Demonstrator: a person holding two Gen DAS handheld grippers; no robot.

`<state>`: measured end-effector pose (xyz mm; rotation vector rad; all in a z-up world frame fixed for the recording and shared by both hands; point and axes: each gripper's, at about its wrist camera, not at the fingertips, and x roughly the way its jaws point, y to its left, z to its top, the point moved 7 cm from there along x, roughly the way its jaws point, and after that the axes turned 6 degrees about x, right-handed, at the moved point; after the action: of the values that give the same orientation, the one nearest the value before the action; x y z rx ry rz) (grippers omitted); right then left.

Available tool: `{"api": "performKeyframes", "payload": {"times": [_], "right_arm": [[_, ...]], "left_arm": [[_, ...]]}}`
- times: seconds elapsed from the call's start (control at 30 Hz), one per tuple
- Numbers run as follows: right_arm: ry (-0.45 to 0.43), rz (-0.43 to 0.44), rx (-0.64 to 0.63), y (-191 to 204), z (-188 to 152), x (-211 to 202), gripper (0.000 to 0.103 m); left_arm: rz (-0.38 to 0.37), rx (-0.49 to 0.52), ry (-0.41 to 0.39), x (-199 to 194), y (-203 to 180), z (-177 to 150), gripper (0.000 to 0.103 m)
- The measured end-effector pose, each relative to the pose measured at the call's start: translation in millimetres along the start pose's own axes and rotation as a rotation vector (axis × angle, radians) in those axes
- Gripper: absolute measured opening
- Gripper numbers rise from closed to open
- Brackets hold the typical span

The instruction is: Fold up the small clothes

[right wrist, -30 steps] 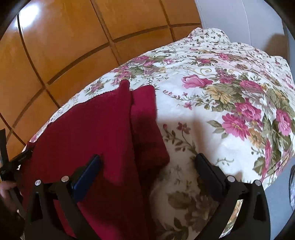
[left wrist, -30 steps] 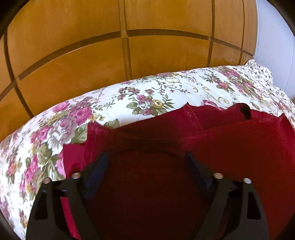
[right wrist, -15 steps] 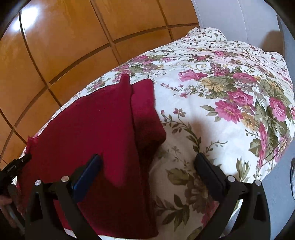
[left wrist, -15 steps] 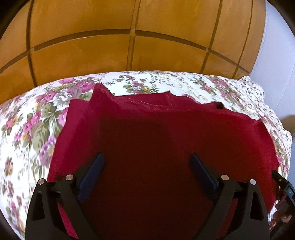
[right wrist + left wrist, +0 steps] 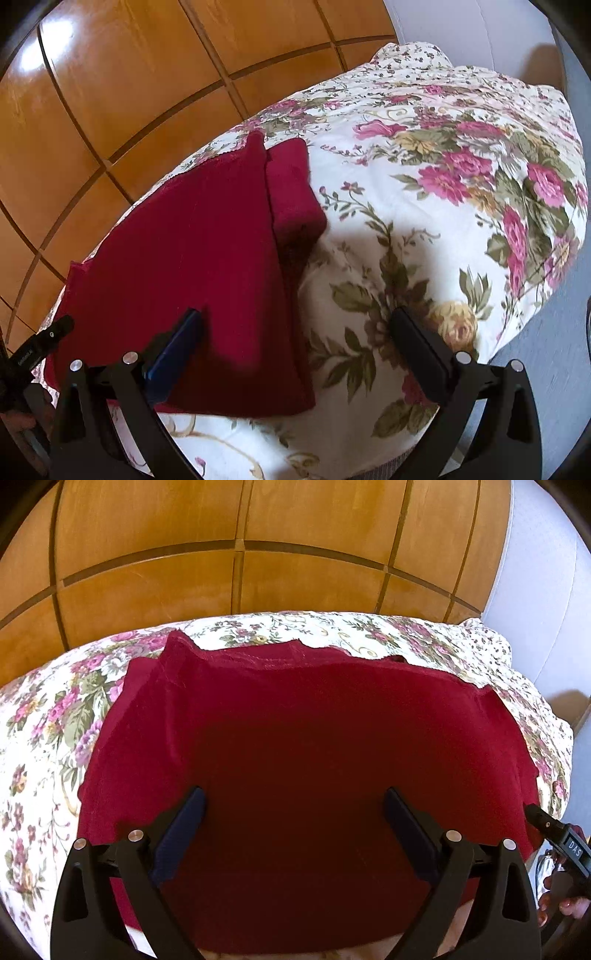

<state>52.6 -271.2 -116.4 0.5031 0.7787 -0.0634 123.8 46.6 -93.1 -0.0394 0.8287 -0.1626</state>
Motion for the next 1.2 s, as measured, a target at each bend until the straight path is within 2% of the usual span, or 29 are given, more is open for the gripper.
{"api": "performKeyframes", "payload": {"times": [0.43, 0.53, 0.73, 0.8, 0.87, 0.97, 1.0, 1.13, 1.2], "right_arm": [[0.049, 0.149, 0.127, -8, -23, -22, 0.101], [0.055, 0.178, 0.116, -3, -26, -26, 0.101], [0.077, 0.314, 0.037, 26, -37, -38, 0.101], [0.091, 0.353, -0.008, 39, -43, -40, 0.101], [0.109, 0.375, -0.03, 46, -47, -38, 0.101], [0.153, 0.39, -0.023, 49, -53, -30, 0.101], [0.164, 0.395, -0.01, 48, -55, -28, 0.101], [0.164, 0.414, 0.045, 45, -53, -25, 0.101], [0.151, 0.423, 0.079, 44, -51, -24, 0.101]], "left_arm": [[-0.006, 0.005, 0.003, -10, -12, -23, 0.097], [-0.002, 0.009, -0.001, -10, -13, -25, 0.098], [-0.008, 0.001, -0.029, -18, -14, -32, 0.098], [-0.03, -0.018, -0.063, -26, -13, -34, 0.098], [-0.082, -0.056, -0.118, -37, -13, -34, 0.098], [-0.161, -0.079, -0.179, -49, -19, -33, 0.091], [-0.177, -0.062, -0.19, -50, -24, -33, 0.083], [-0.17, 0.027, -0.16, -40, -40, -36, 0.07], [-0.158, 0.046, -0.147, -33, -43, -38, 0.07]]}}
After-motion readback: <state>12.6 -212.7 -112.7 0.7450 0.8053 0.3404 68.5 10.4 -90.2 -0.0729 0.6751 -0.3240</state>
